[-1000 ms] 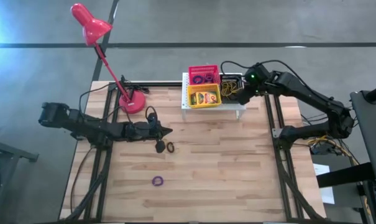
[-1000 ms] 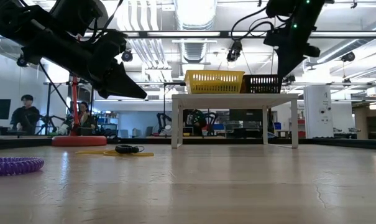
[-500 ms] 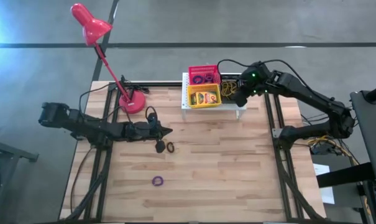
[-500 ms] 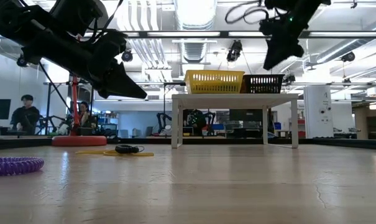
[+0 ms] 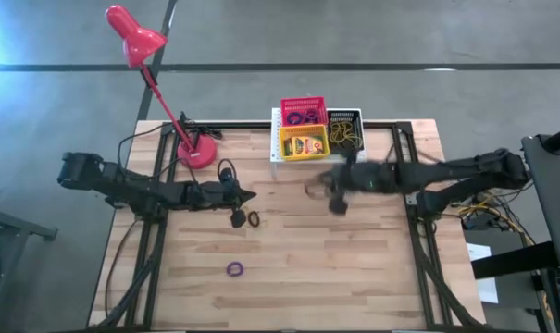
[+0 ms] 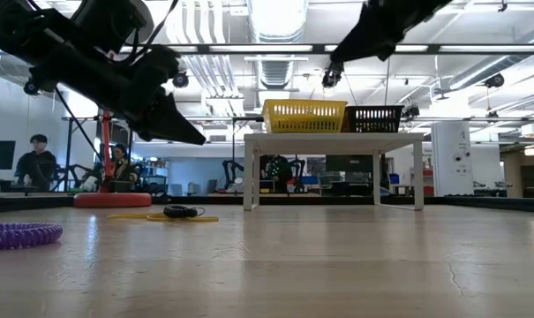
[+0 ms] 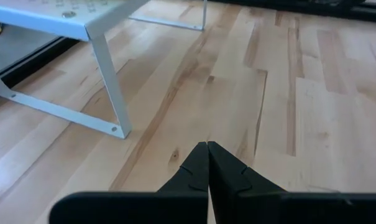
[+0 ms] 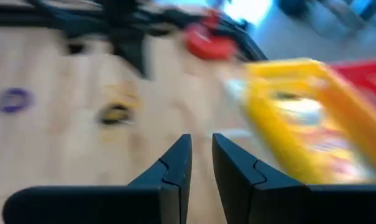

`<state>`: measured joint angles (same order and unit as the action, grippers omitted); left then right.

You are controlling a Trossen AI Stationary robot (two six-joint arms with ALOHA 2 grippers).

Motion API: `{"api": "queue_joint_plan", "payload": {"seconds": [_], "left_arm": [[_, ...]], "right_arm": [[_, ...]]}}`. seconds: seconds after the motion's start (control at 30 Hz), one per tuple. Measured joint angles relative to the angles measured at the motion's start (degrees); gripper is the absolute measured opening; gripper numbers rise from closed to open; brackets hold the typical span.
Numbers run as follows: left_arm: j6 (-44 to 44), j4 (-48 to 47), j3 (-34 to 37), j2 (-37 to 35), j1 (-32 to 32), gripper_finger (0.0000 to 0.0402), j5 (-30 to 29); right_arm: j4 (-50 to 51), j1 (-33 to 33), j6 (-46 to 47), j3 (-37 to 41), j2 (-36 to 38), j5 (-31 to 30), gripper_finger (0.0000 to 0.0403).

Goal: Pick & Place Office Desk Supplies
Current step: Put the black spring keychain into the red bin on the shelf

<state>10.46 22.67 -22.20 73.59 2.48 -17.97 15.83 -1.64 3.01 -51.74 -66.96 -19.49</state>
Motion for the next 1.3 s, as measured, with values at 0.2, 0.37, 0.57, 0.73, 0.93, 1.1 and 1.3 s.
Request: {"api": "queue_joint_plan", "payload": {"seconds": [0.2, 0.37, 0.57, 0.73, 0.93, 1.1, 1.3], "left_arm": [[-0.15, -3.50, -0.02, 0.00, 0.11, 0.0001, 3.07], [2.42, -9.45, 0.00, -0.01, 0.46, 0.0001, 9.05], [9.64, -15.83, 0.07, 1.67, 0.59, 0.0001, 11.24], [7.29, -9.62, 0.04, 6.43, 0.59, 0.0030, 13.29], [9.63, -2.00, -0.09, 13.44, -0.06, 0.0123, 13.26], [10.58, -1.28, -1.20, 17.26, 0.07, 0.0157, 13.28], [9.36, -1.95, -2.41, 17.35, 0.07, 0.0100, 14.13]], "right_arm": [[-25.22, -10.58, -0.04, 13.25, -1.80, -0.02, 0.0064], [-41.46, -12.88, 4.77, 19.53, -8.79, 0.08, 0.0089], [-44.71, -12.76, 7.31, 18.14, -18.81, 0.18, 0.0134], [-44.91, -12.56, 7.00, 14.17, -23.78, -0.04, 0.0159], [-43.93, -12.60, 6.96, 12.03, -26.03, -0.02, 0.0163], [-38.87, -12.60, 7.36, 12.23, -24.17, -0.03, 0.0152], [-28.01, -12.61, 9.84, 12.32, -17.67, -0.05, 0.0137]]}}
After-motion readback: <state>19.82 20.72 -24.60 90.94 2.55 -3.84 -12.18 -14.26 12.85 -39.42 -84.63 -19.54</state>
